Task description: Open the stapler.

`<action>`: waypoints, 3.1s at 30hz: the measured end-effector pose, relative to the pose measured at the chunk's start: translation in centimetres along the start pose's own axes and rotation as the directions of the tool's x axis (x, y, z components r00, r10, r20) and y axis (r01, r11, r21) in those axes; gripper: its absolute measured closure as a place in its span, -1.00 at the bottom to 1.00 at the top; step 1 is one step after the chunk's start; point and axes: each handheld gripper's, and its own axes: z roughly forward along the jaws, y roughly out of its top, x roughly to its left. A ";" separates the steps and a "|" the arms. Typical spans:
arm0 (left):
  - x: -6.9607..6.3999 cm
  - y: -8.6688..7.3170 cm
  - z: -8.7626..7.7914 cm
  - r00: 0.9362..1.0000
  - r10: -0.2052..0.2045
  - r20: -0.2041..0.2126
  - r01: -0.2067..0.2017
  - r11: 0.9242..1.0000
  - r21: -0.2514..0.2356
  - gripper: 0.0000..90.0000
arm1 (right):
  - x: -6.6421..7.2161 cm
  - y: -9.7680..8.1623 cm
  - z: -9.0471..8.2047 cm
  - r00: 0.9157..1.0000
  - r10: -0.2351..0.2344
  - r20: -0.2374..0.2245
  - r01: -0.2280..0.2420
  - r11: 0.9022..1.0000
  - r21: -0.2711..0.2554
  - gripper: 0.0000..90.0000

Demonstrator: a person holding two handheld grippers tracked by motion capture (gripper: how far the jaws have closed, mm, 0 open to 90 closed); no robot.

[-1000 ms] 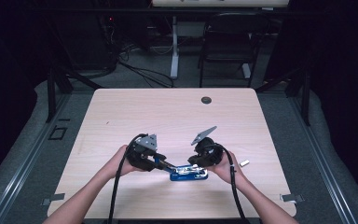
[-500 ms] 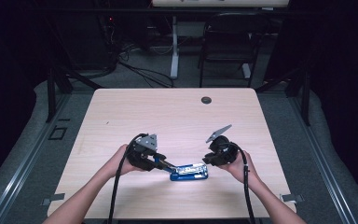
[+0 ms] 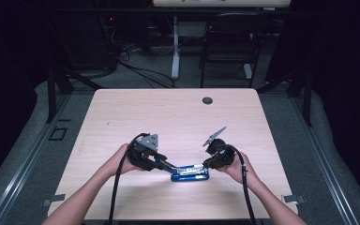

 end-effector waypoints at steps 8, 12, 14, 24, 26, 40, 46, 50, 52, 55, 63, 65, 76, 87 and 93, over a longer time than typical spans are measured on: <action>-0.1 -0.5 0.2 1.000 0.002 -0.011 -0.001 1.000 0.029 0.46 | 0.2 0.0 0.3 1.000 0.000 0.015 0.000 1.000 0.006 0.86; -0.2 -0.7 0.2 1.000 -0.005 -0.010 0.005 1.000 0.021 0.46 | 0.0 0.0 0.2 1.000 -0.003 0.009 0.003 1.000 0.011 0.86; -0.2 -0.8 0.2 1.000 -0.006 -0.012 0.006 1.000 0.018 0.46 | 0.0 0.0 0.2 1.000 -0.002 0.008 0.002 1.000 0.010 0.86; -0.3 -1.2 0.2 1.000 -0.016 -0.009 0.016 1.000 0.015 0.45 | -0.1 -0.2 0.2 1.000 0.005 -0.003 -0.005 1.000 -0.001 0.86; -0.2 -1.3 0.3 1.000 -0.015 -0.011 0.015 1.000 0.009 0.45 | -0.1 -0.2 0.2 1.000 0.005 -0.007 -0.005 1.000 -0.002 0.85; -0.2 -1.8 0.4 1.000 -0.027 -0.008 0.027 1.000 0.007 0.45 | -0.2 -0.2 0.3 1.000 0.014 -0.009 -0.014 1.000 -0.006 0.82; -0.1 -2.1 0.5 0.999 -0.028 -0.016 0.028 0.999 0.024 0.45 | -0.2 -0.2 0.3 1.000 0.016 -0.003 -0.016 1.000 -0.010 0.78; 0.0 -2.3 0.5 0.999 -0.036 -0.010 0.036 0.999 0.017 0.45 | -0.1 -0.2 0.3 1.000 0.012 0.000 -0.012 1.000 -0.013 0.77; 0.0 -2.4 0.7 0.999 -0.035 0.003 0.035 0.999 0.006 0.45 | -0.1 -0.1 0.3 1.000 0.008 0.006 -0.008 1.000 -0.012 0.77; 0.0 -2.5 0.7 0.999 -0.033 0.000 0.033 0.999 0.015 0.45 | 0.0 -0.1 0.3 1.000 0.002 0.010 -0.002 1.000 -0.008 0.76; 0.1 -2.6 0.8 1.000 -0.028 0.007 0.028 0.999 0.017 0.45 | 0.0 -0.1 0.4 1.000 0.011 0.013 -0.011 1.000 -0.017 0.69; 0.2 -2.6 0.8 1.000 -0.026 0.011 0.025 0.999 0.021 0.45 | 0.0 -0.1 0.4 1.000 0.012 0.019 -0.012 1.000 -0.017 0.62; 0.2 -2.7 0.8 1.000 -0.021 0.013 0.021 0.999 0.024 0.45 | -1.1 -0.3 -1.0 0.998 0.058 0.021 -0.056 0.997 -0.060 0.10; 0.3 -3.1 1.2 1.000 -0.016 0.013 0.016 0.999 0.040 0.45 | -0.9 -0.2 -0.9 0.999 0.044 0.031 -0.043 0.998 -0.038 0.08; 0.4 -3.4 1.5 0.999 -0.023 0.023 0.022 0.998 0.061 0.46 | -0.9 -0.2 -0.7 0.999 0.037 0.030 -0.036 0.999 -0.035 0.11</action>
